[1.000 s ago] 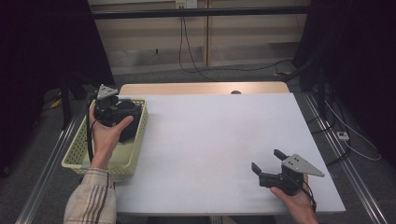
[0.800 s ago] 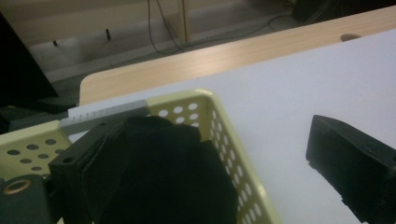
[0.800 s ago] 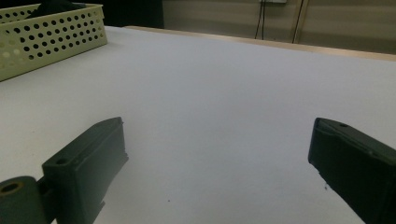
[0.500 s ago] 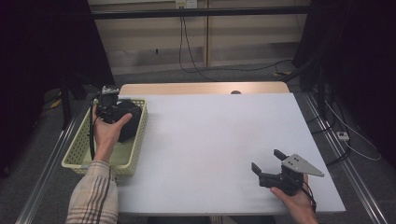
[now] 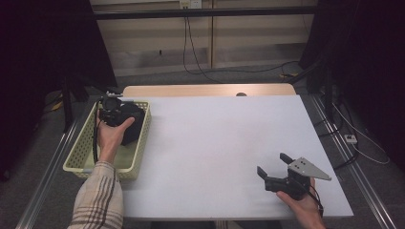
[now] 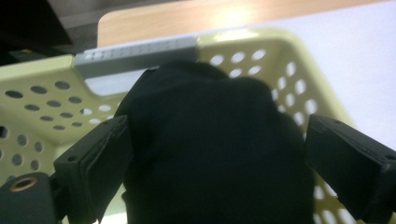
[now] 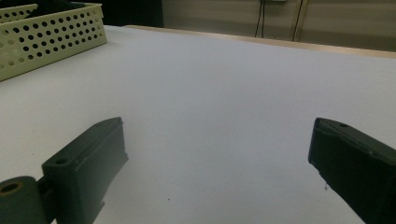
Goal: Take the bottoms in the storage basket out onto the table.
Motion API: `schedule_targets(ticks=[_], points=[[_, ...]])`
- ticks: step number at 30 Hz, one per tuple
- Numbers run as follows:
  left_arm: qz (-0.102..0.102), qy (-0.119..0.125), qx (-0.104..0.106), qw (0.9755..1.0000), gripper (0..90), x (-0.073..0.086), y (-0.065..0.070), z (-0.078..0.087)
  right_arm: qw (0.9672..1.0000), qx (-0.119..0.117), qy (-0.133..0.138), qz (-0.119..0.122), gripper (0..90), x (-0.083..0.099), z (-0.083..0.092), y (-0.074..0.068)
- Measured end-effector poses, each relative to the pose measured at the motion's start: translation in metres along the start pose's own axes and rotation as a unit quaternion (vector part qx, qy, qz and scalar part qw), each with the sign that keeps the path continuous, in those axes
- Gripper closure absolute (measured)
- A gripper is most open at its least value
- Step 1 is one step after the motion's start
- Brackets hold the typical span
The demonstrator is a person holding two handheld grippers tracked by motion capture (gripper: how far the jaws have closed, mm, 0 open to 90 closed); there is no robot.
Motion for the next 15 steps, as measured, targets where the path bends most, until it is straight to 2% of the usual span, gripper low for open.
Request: schedule_targets(ticks=[2,5,8,9,12,14,15], points=[[0.003,-0.004,0.003,1.0,8.3,0.001,0.0,-0.001,1.0,0.0,0.0,0.0,4.1,0.0,0.0,0.0],[-0.002,-0.015,-0.009,0.9998,7.9,0.005,-0.002,-0.006,1.0,0.0,-0.001,0.0,4.1,0.0,0.0,0.0],[0.001,-0.03,-0.016,0.9994,7.0,0.01,-0.003,-0.01,1.0,-0.001,-0.002,-0.001,4.1,0.0,0.0,-0.001],[0.009,-0.027,-0.014,0.9995,6.8,0.012,-0.004,-0.012,1.0,-0.001,-0.001,0.0,4.1,0.0,0.0,-0.001],[0.01,-0.029,-0.005,0.9995,5.6,0.013,-0.003,-0.014,1.0,0.0,-0.005,-0.002,4.1,0.001,0.0,-0.001],[0.009,-0.034,-0.001,0.9994,4.3,0.014,-0.002,-0.015,1.0,-0.002,-0.006,0.001,4.1,0.002,-0.001,-0.001],[-0.001,-0.038,-0.007,0.9992,4.3,0.015,-0.002,-0.017,1.0,-0.003,-0.005,0.002,4.1,0.002,-0.001,-0.001]])
Point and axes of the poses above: each handheld gripper's, and its own axes: z roughly backward along the jaws, x roughly out of its underside, y roughly to its right, the point moved 10 cm from there along -z, roughly forward along the jaws, and after that the axes turned 12 degrees about x, right-handed, at the moved point
